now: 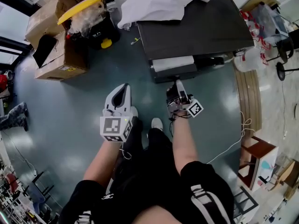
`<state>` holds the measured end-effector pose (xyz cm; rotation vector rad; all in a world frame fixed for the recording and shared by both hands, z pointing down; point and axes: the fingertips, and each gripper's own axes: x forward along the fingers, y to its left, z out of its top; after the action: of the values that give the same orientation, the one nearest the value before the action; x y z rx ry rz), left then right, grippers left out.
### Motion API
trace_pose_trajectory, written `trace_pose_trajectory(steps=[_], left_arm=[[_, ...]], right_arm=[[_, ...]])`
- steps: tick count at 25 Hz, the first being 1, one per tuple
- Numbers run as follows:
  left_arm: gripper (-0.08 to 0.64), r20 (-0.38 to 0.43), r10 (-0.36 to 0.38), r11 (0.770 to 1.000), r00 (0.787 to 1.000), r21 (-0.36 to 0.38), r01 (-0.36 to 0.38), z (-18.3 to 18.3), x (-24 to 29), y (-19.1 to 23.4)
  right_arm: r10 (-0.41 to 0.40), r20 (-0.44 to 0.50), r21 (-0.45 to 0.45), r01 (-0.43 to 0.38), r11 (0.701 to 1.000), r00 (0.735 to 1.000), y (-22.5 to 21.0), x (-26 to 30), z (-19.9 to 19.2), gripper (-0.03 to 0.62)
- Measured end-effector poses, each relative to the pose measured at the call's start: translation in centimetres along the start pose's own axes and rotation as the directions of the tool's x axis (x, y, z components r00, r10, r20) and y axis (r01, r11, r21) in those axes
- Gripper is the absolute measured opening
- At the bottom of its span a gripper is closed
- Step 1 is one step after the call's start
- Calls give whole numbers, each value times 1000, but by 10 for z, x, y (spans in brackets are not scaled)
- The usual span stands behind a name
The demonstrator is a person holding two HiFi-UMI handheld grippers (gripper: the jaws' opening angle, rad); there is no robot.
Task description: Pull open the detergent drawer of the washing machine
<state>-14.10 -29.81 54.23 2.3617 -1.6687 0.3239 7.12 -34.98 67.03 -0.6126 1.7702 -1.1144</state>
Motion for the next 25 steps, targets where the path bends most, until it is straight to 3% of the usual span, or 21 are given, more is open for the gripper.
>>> trace_pose_trajectory(steps=[15, 25], left_arm=[[2, 19, 58, 998, 998, -33, -57, 6, -31, -22], [2, 37, 18, 1000, 999, -7, -17, 9, -70, -53]], right_arm=[[-13, -34, 43, 15, 999, 999, 23, -47, -7, 123], [-41, -10, 41, 42, 998, 999, 41, -78, -14, 123]])
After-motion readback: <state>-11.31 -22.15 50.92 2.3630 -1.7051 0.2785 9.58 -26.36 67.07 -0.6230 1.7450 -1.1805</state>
